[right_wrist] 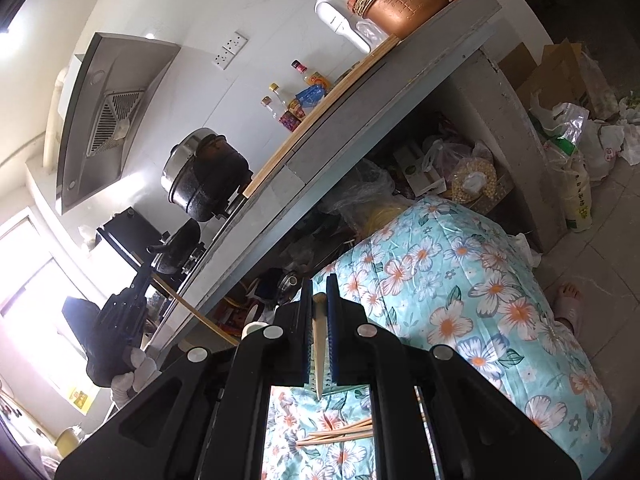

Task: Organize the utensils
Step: 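Insert the chopstick into the green holder and open the left tool while the right tool carries its chopsticks, then lower the chopsticks into the holder and open the right tool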

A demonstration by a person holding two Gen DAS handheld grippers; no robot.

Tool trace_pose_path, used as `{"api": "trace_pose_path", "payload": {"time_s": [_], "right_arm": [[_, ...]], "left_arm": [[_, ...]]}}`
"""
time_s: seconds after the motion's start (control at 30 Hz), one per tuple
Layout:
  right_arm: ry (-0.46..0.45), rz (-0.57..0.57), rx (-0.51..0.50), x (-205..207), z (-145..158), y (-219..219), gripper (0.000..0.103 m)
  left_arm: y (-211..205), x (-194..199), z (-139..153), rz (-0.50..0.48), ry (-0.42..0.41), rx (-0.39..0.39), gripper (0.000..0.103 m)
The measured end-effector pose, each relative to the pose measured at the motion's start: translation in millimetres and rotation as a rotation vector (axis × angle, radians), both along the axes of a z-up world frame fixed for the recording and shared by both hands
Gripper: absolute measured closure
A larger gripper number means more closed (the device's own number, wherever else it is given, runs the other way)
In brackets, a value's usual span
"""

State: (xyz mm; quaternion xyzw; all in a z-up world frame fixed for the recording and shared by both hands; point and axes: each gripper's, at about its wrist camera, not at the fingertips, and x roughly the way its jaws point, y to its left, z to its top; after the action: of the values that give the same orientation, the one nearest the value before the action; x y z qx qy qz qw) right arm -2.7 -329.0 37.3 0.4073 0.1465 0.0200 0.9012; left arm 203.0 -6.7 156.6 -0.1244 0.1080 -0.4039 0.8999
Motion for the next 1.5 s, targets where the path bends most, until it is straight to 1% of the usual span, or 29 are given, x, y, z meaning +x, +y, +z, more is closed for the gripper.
{"api": "trace_pose_path", "payload": {"time_s": [0.17, 0.27, 0.43, 0.6, 0.63, 0.67, 0.7, 0.73, 0.8, 0.83, 0.9, 1.0, 1.23, 1.33, 1.5], "right_arm": [[0.006, -0.007, 0.010, -0.1, -2.7, -2.3, 0.096], [0.010, -0.011, 0.017, -0.4, -4.7, -4.2, 0.096], [0.018, -0.015, 0.020, -0.9, -6.9, -5.2, 0.096], [0.018, -0.014, 0.021, -1.4, -7.3, -4.5, 0.096], [0.018, -0.015, 0.021, -1.4, -7.4, -4.6, 0.096], [0.017, -0.015, 0.019, -1.5, -7.2, -4.3, 0.096], [0.016, -0.016, 0.017, -1.9, -7.0, -4.0, 0.096], [0.015, -0.016, 0.015, -2.0, -6.3, -3.2, 0.096], [0.012, -0.016, 0.010, -2.5, -4.8, -1.8, 0.096], [0.011, -0.017, 0.006, -3.0, -3.5, -1.4, 0.096], [0.005, -0.016, -0.002, -4.3, -0.3, 0.1, 0.096], [-0.007, -0.013, -0.021, -7.8, 7.8, 3.5, 0.096], [-0.072, 0.035, -0.081, -10.2, 43.6, 12.8, 0.096], [-0.107, 0.074, -0.097, -4.9, 61.9, 16.8, 0.096], [-0.141, 0.114, -0.139, 10.1, 87.9, 22.9, 0.096]], "left_arm": [[-20.1, 11.2, -6.3, 0.046, -0.032, 0.026, 0.098], [-35.1, 16.7, -17.5, 0.064, -0.043, 0.073, 0.098], [-50.6, 22.1, -43.9, 0.069, -0.028, 0.147, 0.098], [-55.3, 26.9, -62.9, 0.063, 0.028, 0.192, 0.096], [-54.6, 26.6, -64.5, 0.066, 0.031, 0.196, 0.090], [-53.1, 26.1, -65.4, 0.070, 0.034, 0.197, 0.082], [-51.4, 24.5, -65.6, 0.075, 0.033, 0.197, 0.076], [-49.7, 22.7, -64.7, 0.082, 0.028, 0.197, 0.074], [-46.6, 19.0, -63.1, 0.094, 0.019, 0.199, 0.066], [-44.9, 16.6, -62.2, 0.099, 0.017, 0.198, 0.061], [-40.7, 11.6, -60.4, 0.103, 0.013, 0.197, 0.056], [-34.3, 1.4, -57.5, 0.099, 0.010, 0.202, 0.045], [-8.8, -29.5, -61.3, 0.065, 0.001, 0.216, 0.037], [2.8, -39.7, -69.6, 0.055, 0.024, 0.226, 0.036], [21.6, -53.2, -89.7, 0.034, 0.074, 0.244, 0.036]]}}
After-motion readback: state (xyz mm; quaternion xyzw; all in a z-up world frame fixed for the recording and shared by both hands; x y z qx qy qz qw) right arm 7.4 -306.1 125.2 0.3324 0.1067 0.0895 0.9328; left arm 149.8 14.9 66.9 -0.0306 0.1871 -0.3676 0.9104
